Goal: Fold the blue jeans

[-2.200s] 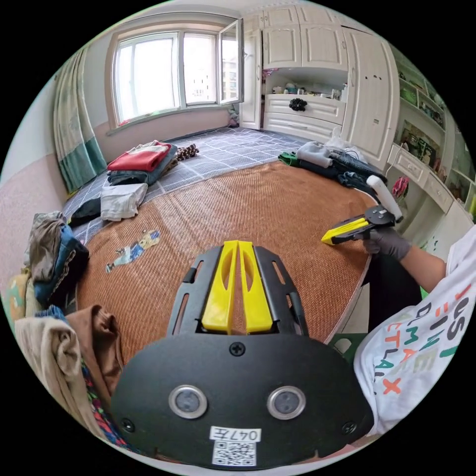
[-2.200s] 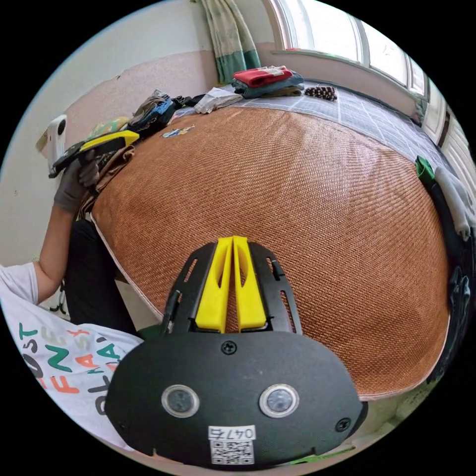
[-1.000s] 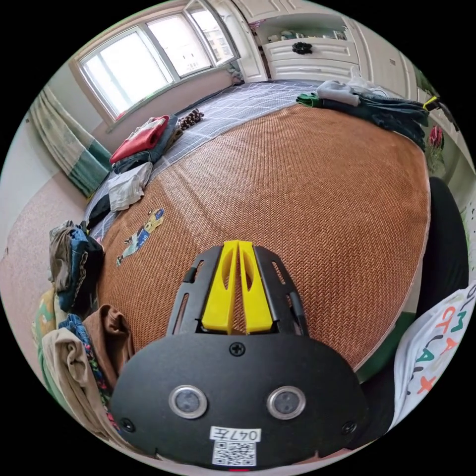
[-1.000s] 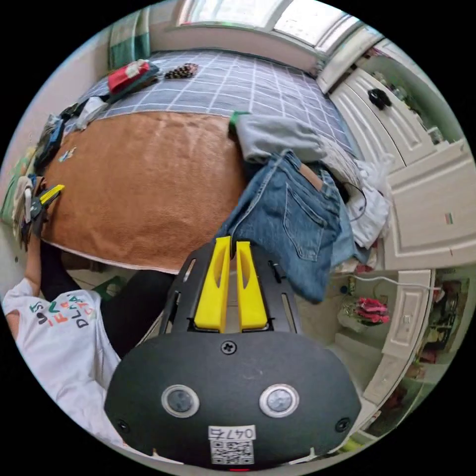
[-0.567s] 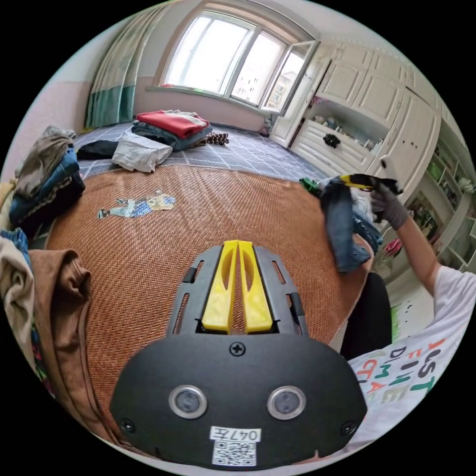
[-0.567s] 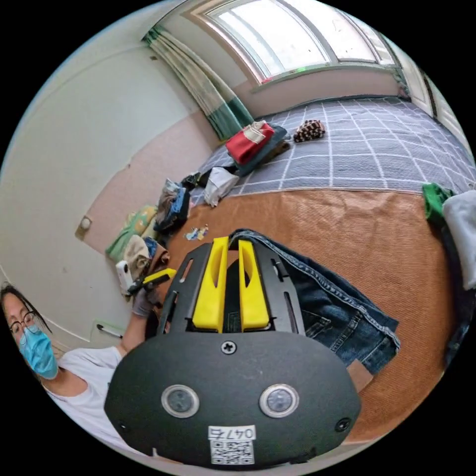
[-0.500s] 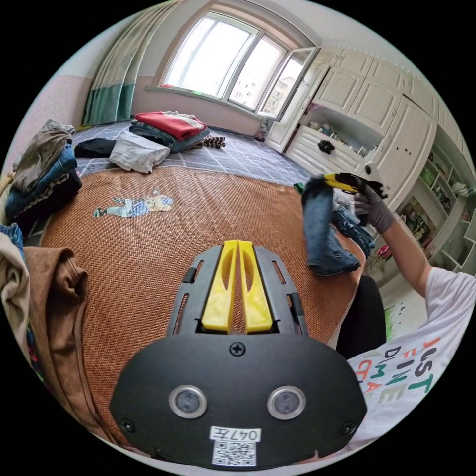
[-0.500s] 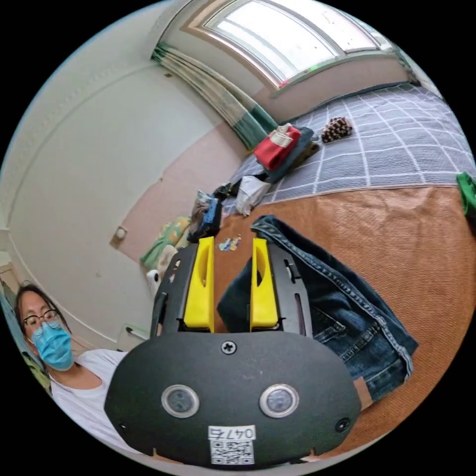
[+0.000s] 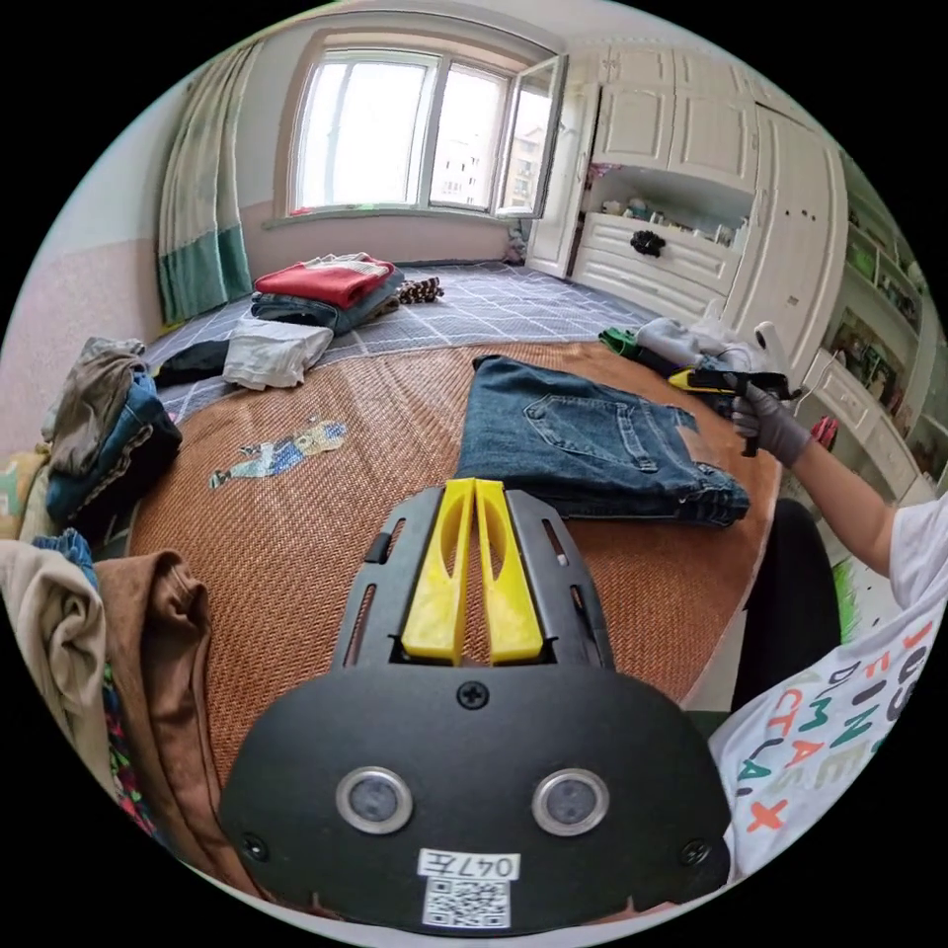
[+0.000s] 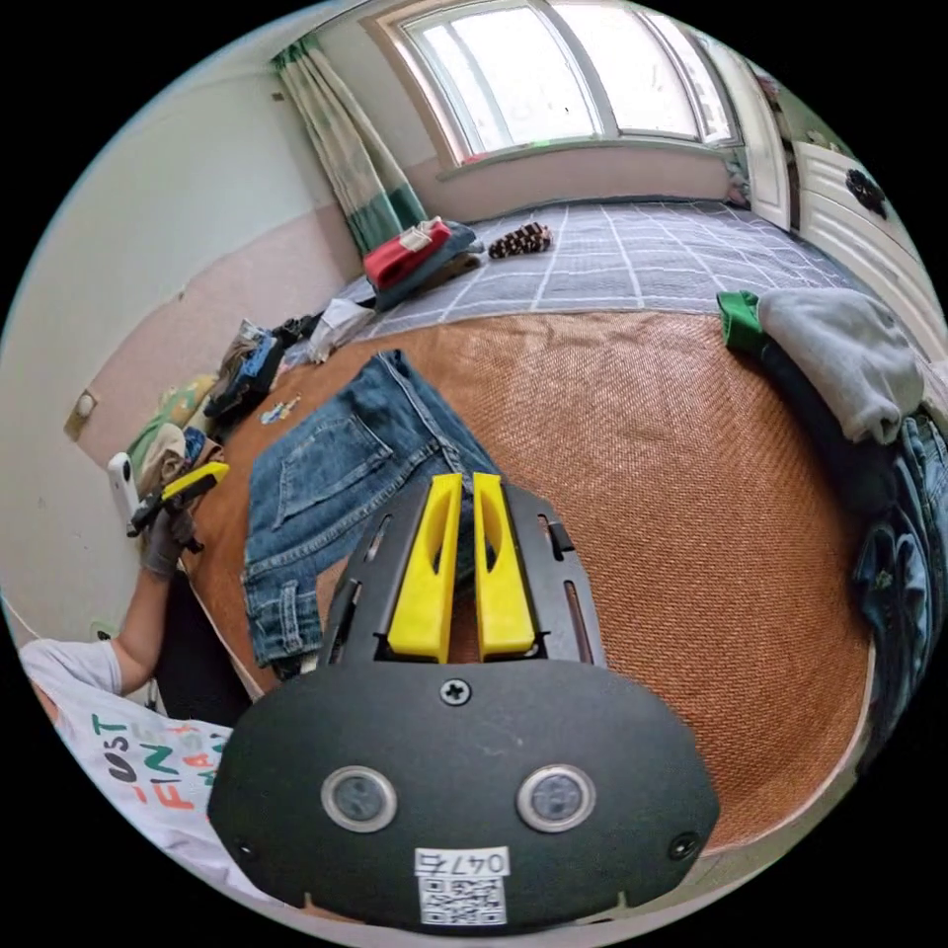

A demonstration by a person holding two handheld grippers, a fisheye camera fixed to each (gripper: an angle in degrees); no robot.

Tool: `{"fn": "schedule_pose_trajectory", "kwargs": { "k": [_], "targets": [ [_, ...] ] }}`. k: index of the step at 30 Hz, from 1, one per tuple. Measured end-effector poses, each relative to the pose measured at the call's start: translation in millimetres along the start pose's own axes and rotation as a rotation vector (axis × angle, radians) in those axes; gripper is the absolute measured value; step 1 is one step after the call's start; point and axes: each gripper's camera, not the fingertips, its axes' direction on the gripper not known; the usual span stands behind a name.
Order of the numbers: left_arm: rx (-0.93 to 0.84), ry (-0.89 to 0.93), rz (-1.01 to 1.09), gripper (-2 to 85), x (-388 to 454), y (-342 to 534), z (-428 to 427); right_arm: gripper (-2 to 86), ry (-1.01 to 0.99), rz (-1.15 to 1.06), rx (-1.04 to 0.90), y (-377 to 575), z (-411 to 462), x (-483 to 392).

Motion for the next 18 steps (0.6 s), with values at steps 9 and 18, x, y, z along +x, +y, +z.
{"fn": "schedule_pose_trajectory", "kwargs": {
  "k": [9,18],
  "targets": [
    [-0.112,-0.204,0.1,-1.0,62.9,-108.8,23.9,-0.7,0.028,-0.118,-0.052,-19.9,39.0,-13.0],
    [-0.414,-0.238,-0.099,-1.0,39.3,-192.9,115.7,-0.6,-0.107,-0.073,-0.062,-18.3,53.2,-4.3]
  ]
}}
